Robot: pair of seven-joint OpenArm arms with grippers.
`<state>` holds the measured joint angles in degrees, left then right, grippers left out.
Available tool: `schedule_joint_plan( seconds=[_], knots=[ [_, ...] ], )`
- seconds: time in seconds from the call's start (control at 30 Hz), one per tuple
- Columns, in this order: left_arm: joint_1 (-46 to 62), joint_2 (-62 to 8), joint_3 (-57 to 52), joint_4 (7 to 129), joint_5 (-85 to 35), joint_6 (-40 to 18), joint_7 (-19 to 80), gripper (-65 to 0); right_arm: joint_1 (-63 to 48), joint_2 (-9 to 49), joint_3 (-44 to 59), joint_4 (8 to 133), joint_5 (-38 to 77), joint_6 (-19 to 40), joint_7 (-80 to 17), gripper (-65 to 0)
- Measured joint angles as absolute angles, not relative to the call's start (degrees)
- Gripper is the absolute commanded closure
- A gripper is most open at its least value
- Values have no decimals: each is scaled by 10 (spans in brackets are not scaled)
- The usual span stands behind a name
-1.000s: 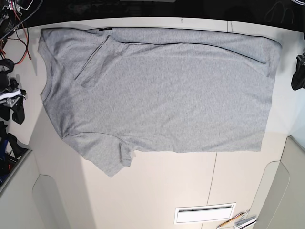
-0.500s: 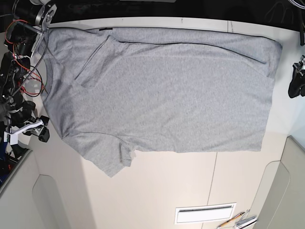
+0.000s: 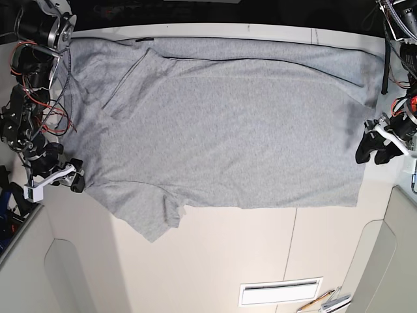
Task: Fold the T-shirt properly
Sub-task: 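Move both grippers to the shirt's hem corners and grasp them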
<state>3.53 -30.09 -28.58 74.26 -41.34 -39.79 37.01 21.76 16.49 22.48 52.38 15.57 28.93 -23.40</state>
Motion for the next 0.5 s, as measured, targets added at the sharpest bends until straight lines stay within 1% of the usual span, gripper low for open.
schedule_joint_plan(
  seconds=[0.27,0.37,0.5],
  knots=[
    [-110,-331,-234,564,-396,-395,343,-467,218,165,225,524,155,289,-235,-445],
    [-142,-340,-203,515,-392,-395,333,-467,217,165,225,524,155,289,-236,-445],
    [-171,-340,-179,459,-364,-395,278,-467,217,164,225,524,155,289,-236,-445]
  ],
)
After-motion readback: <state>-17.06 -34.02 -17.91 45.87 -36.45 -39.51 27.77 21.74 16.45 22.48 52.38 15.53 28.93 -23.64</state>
